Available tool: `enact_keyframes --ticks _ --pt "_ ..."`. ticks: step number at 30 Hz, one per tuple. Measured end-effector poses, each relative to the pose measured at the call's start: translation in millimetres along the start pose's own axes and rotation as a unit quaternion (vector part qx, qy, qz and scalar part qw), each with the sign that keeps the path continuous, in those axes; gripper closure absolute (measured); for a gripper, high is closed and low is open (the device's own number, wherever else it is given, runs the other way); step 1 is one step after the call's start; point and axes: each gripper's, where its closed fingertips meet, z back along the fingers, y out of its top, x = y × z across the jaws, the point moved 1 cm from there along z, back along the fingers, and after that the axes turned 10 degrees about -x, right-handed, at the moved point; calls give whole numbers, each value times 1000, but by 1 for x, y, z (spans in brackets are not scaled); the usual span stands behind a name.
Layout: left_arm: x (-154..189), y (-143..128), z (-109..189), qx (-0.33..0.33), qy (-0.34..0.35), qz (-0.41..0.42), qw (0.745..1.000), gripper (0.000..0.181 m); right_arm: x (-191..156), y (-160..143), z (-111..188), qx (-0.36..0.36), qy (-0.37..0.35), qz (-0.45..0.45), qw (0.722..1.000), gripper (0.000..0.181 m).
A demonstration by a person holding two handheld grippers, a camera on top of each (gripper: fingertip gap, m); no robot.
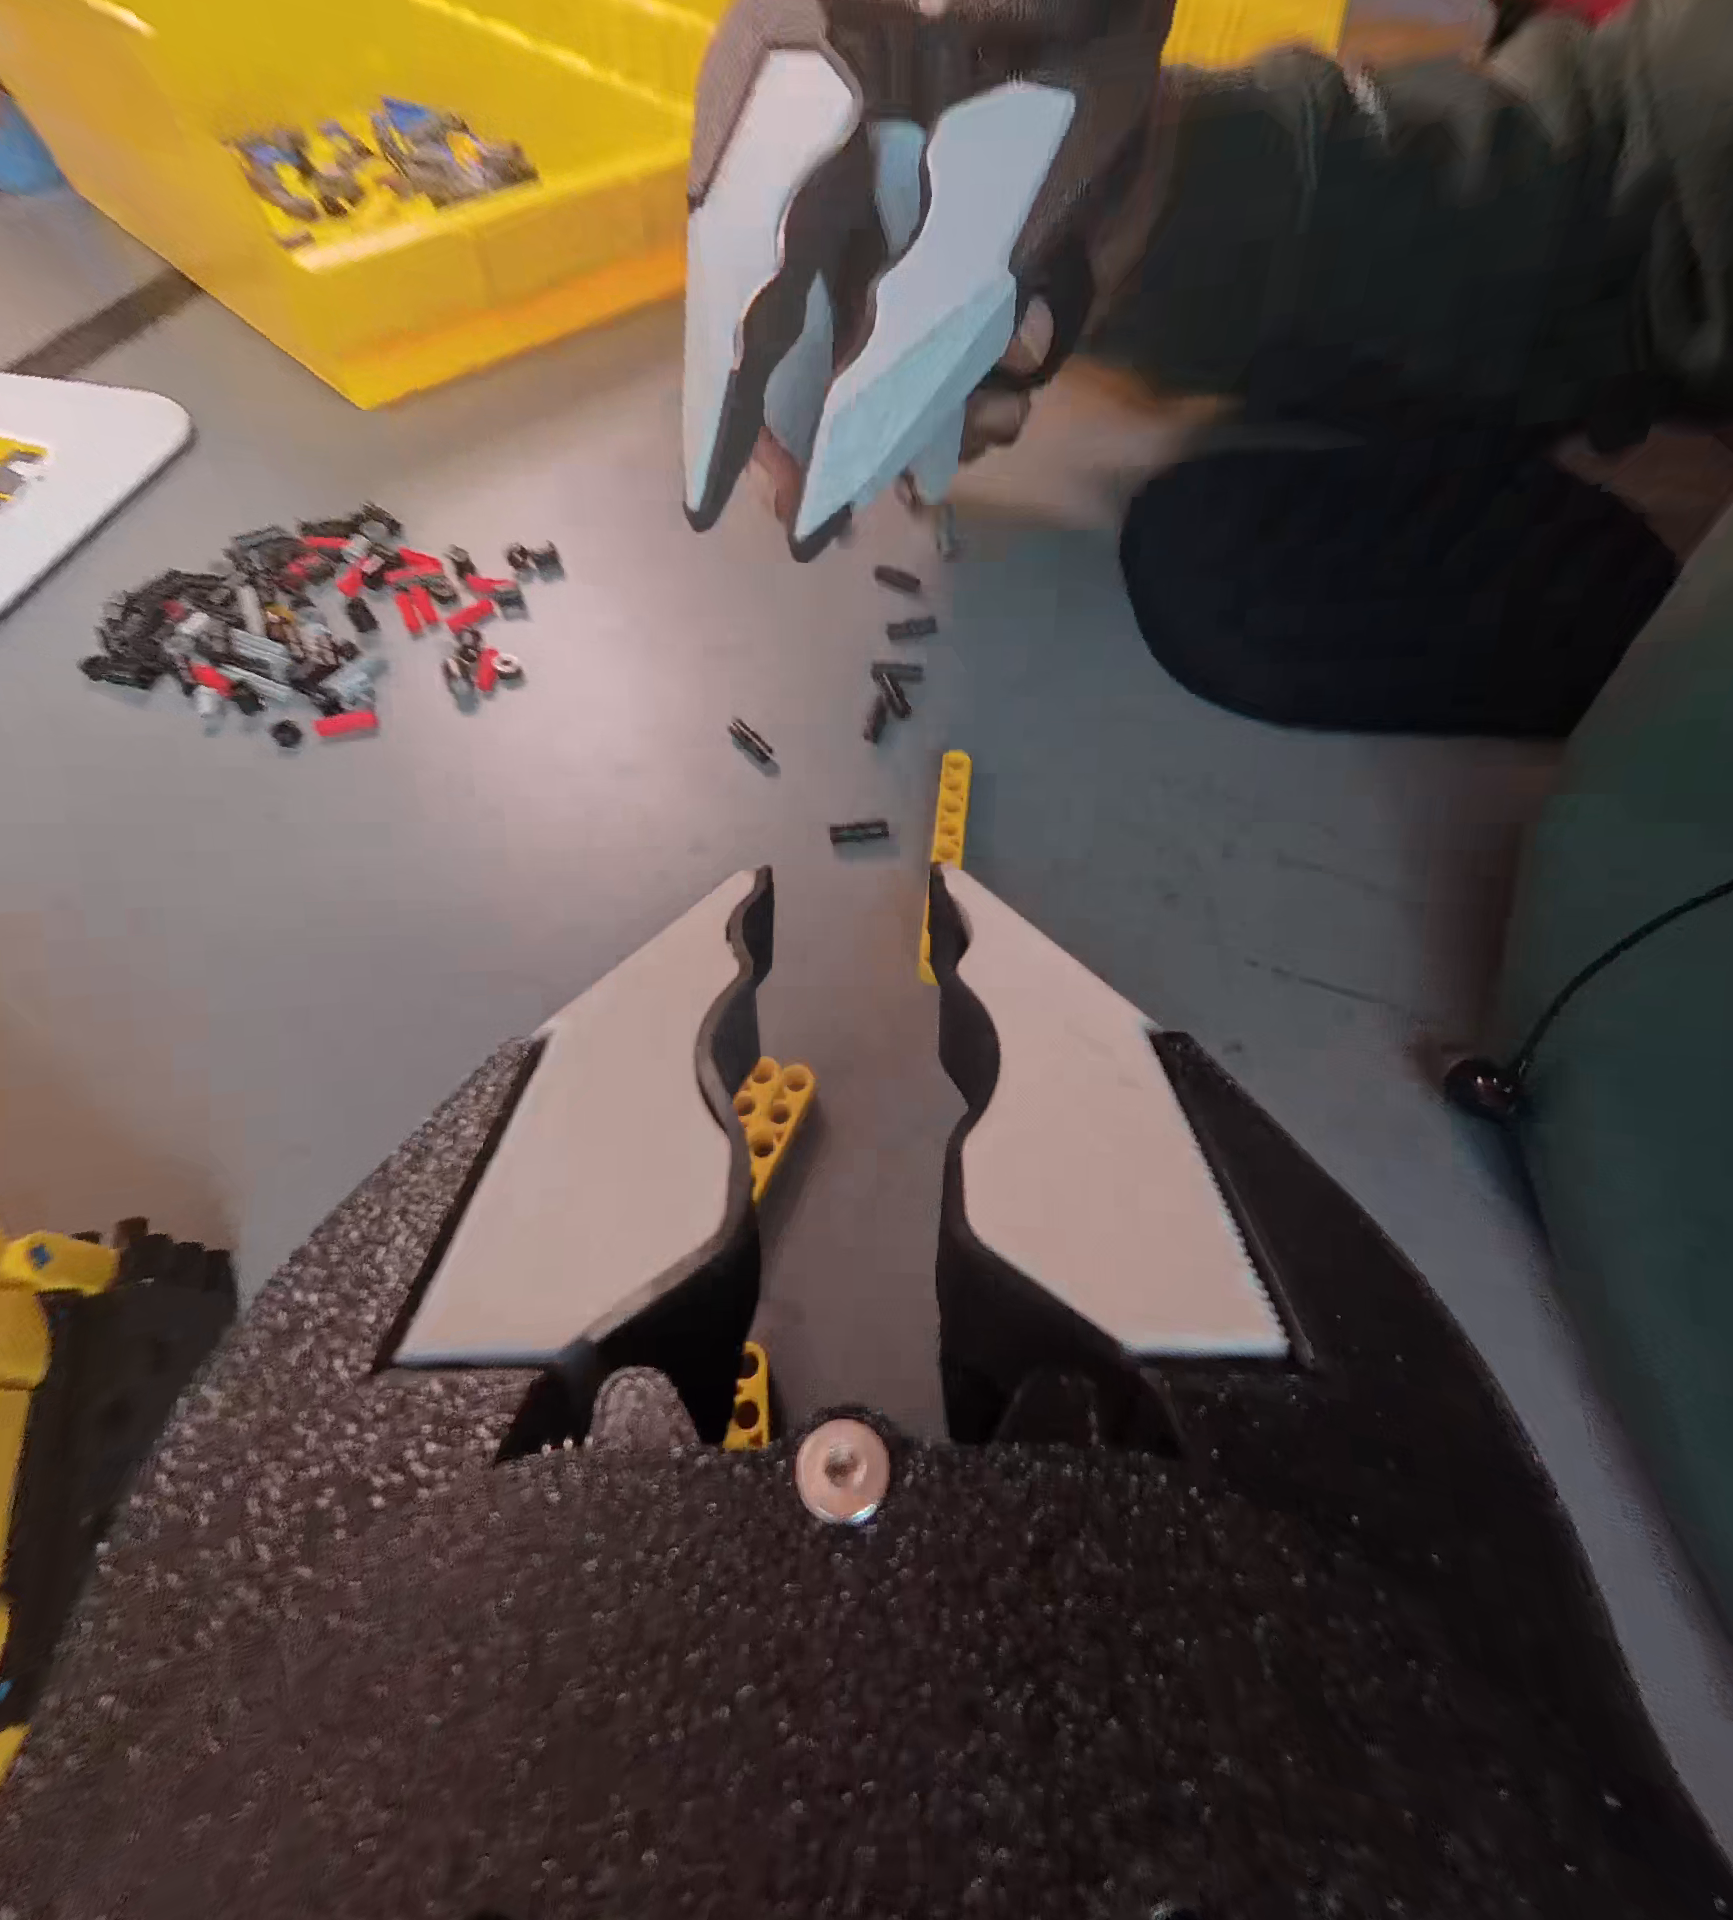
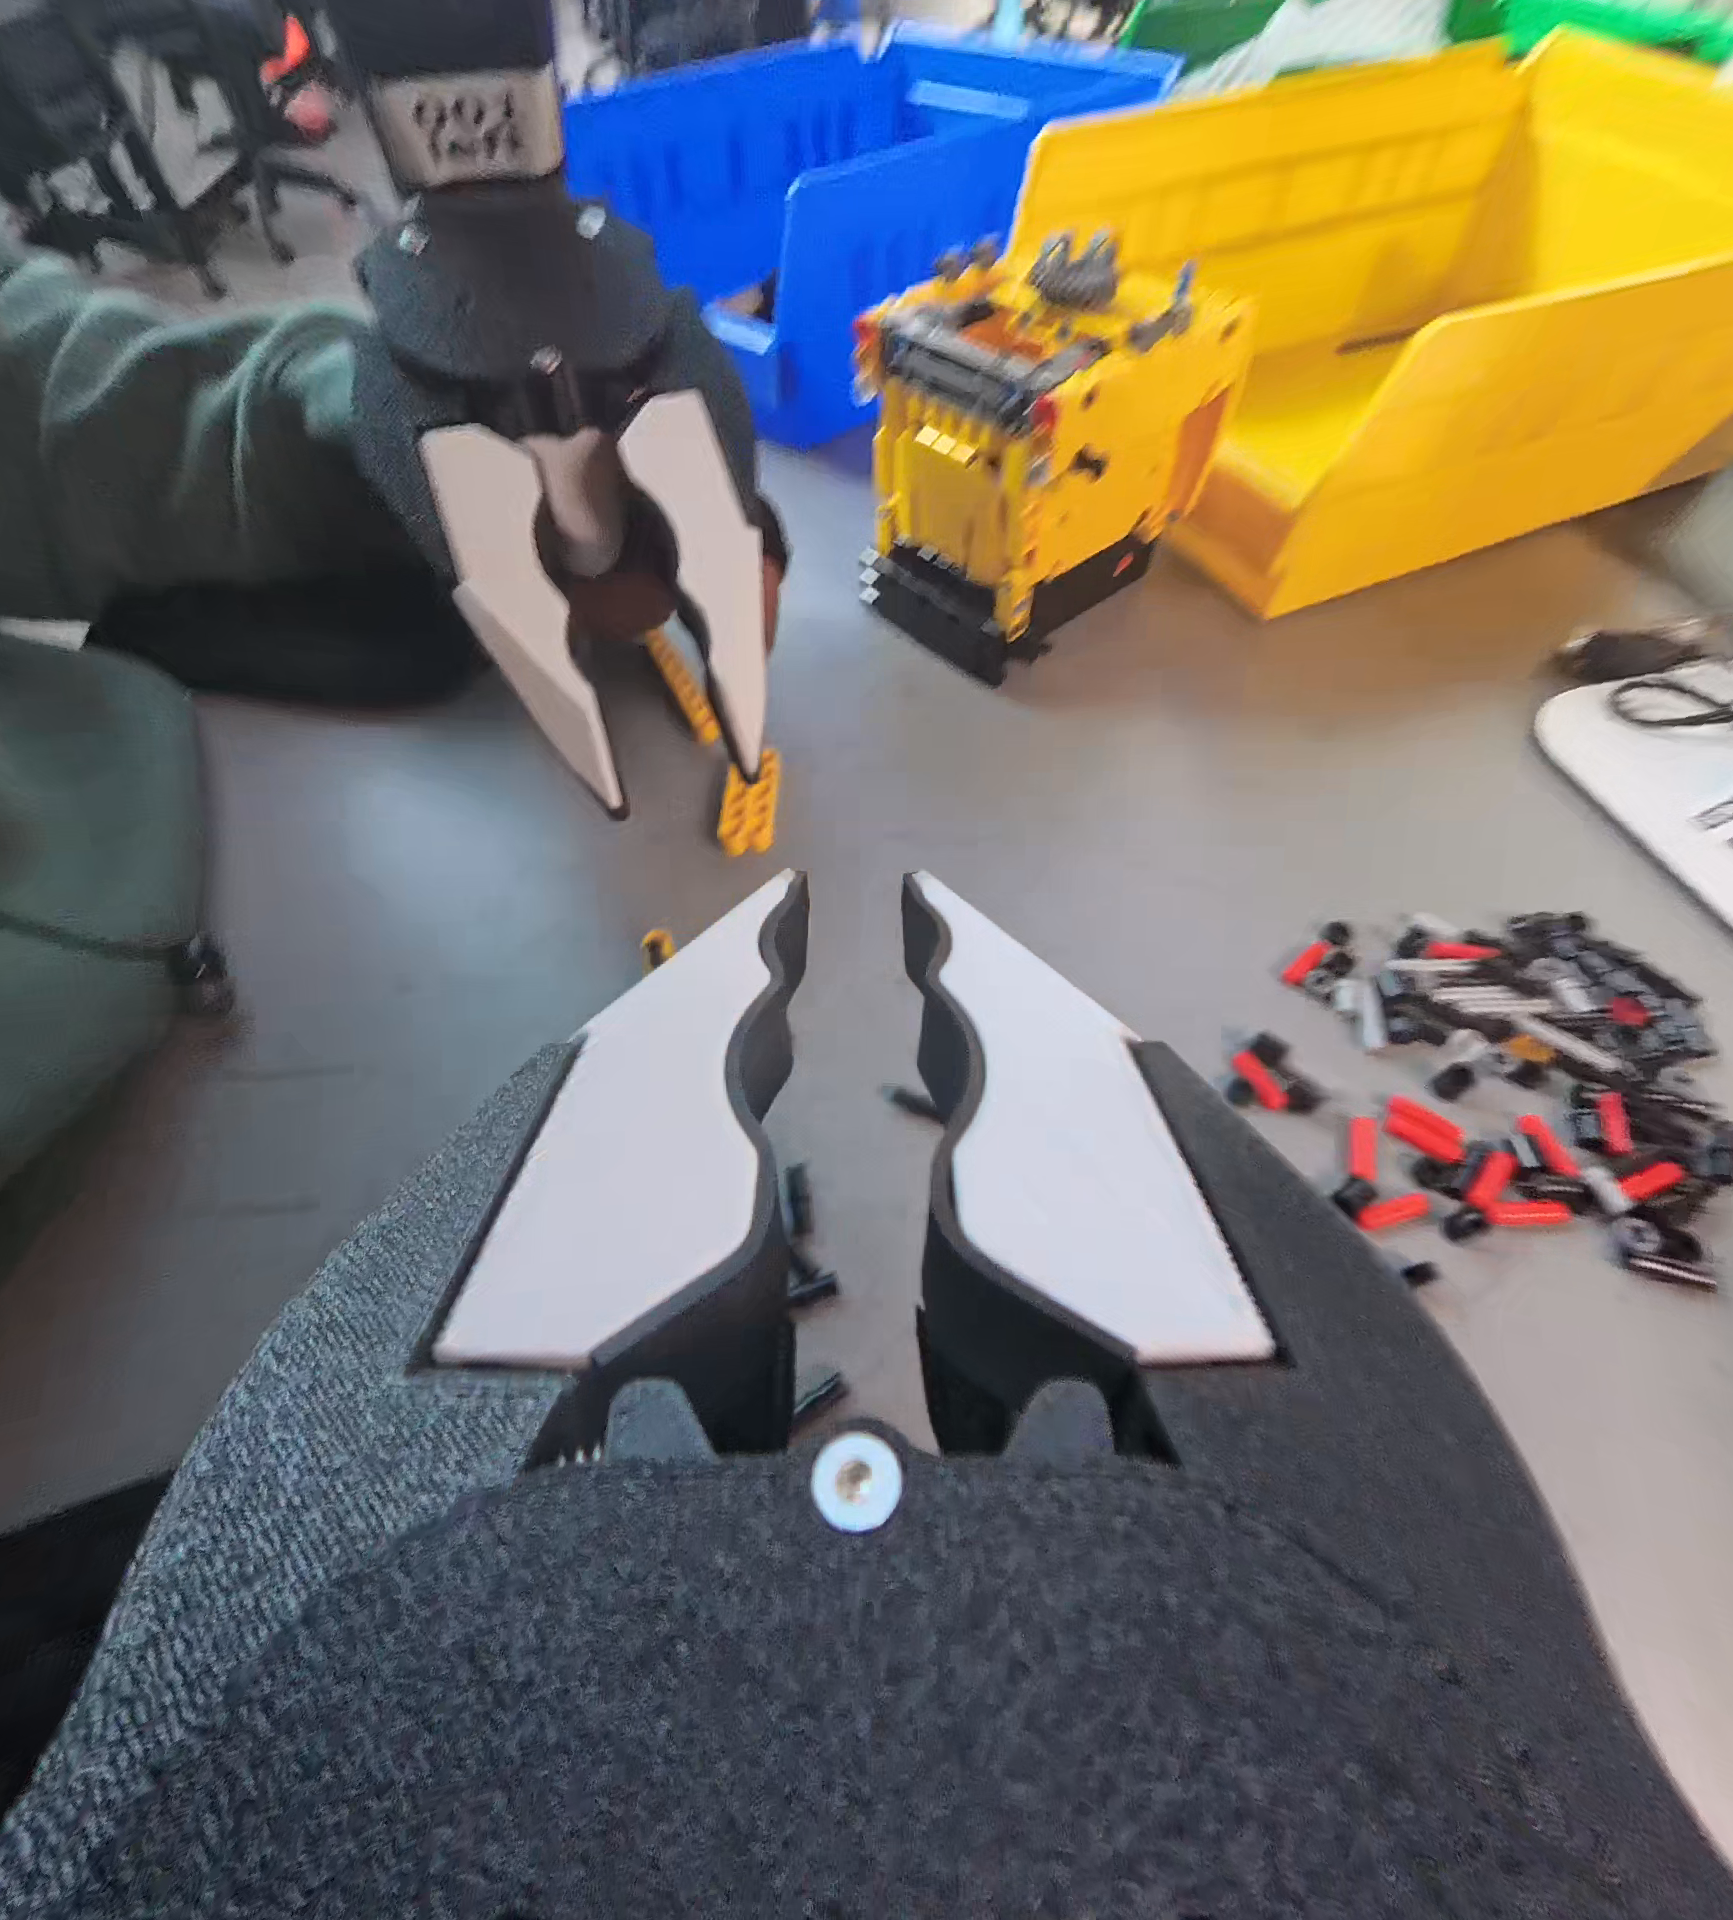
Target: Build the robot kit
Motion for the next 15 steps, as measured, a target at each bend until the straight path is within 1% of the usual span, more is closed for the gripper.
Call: enact_keyframes --ticks 3,5,6,9,12,15 --pt "-19 21 22 92 41 41 994 149 41 33 16 81 -100 -20 991 164" --pt "-30 30 33 131 74 56 987 147 70 57 26 123 -172 -30 977 164" --pt "-34 31 37 140 90 59 984 147 85 70 31 139 -204 -35 969 164" --pt "-43 30 41 139 134 54 980 147 132 116 44 177 -296 -27 938 167" --pt "-47 27 42 130 162 44 977 148 171 161 46 217 -337 -11 916 170" --pt "-50 25 43 127 177 39 975 150 209 193 38 225 -376 16 899 176"
